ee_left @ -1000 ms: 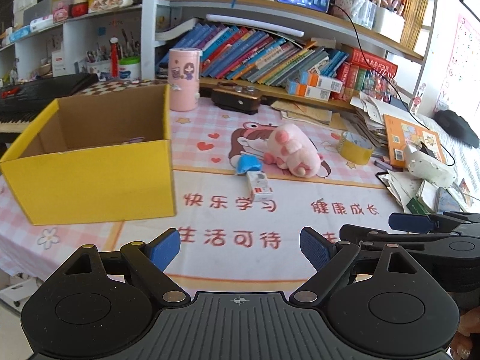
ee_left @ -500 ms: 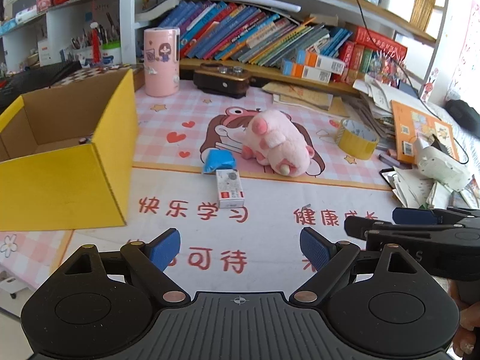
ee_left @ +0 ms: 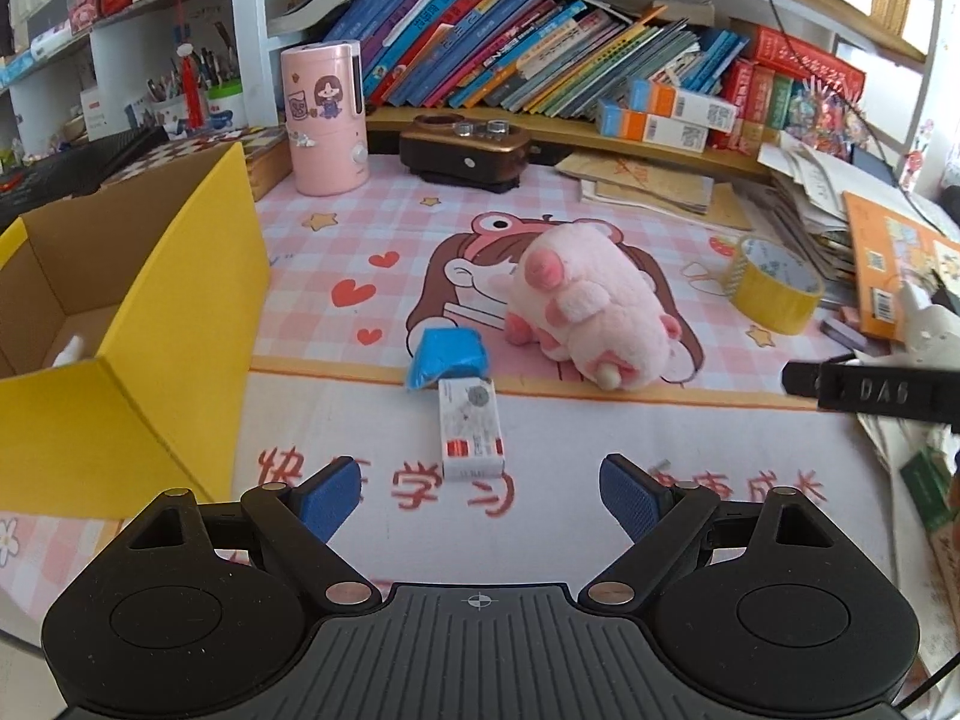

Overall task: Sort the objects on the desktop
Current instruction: 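Move both tools toward the small white card box and yellow tape roll, then grasp the white card box with the left tool while the right tool grasps the yellow tape roll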

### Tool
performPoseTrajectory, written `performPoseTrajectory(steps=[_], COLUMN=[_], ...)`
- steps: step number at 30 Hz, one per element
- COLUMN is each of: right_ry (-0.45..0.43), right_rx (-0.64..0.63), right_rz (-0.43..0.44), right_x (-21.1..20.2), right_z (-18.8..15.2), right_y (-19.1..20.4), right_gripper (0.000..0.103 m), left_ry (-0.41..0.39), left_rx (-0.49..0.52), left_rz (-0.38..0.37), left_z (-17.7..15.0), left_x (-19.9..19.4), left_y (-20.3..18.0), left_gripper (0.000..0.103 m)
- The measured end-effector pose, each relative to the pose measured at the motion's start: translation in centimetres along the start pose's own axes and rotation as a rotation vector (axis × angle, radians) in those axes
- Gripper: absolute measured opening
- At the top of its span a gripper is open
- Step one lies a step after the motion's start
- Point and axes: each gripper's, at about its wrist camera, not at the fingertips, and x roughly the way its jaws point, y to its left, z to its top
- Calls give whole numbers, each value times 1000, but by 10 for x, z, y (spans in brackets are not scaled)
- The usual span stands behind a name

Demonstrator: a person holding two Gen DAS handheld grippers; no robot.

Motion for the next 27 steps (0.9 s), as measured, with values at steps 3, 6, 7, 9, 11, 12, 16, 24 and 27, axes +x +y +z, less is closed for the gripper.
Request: performPoseTrajectory(steps=[3, 6, 7, 9, 11, 12, 16, 24, 27], right_ry=[-6, -12, -13, -15, -14, -13, -14, -36, -36], right_rx=[-7, -11, -13, -16, -12, -10, -3, -2, -11], right_rz=[-16, -39, -45, -56, -61, -64, -78, -111, -119], right_x=[16, 29, 34, 43, 51, 55, 71, 91, 99], right_z=[12, 21, 23, 27, 31, 33, 39, 53, 57], right_y=[-7, -12, -13, -15, -18, -19, -22, -29, -28], right_gripper=[84, 89, 90, 90, 90, 90, 90, 91, 91], left_ry=[6, 10, 13, 21, 31, 36, 71, 99, 100], left_rx=[1, -1, -3, -7, -11, -12, -21, -23, -27], left_rz=[13, 25, 30, 40, 47, 49, 54, 55, 57], left_z=[5, 8, 9, 11, 12, 12, 13, 14, 16], left_x=[11, 21, 25, 32, 40, 44, 60, 69, 69], left_y=[-2, -2, -2, -3, -3, -3, -2, 0, 4], left_gripper=[88, 88, 88, 88, 88, 88, 82, 53, 33])
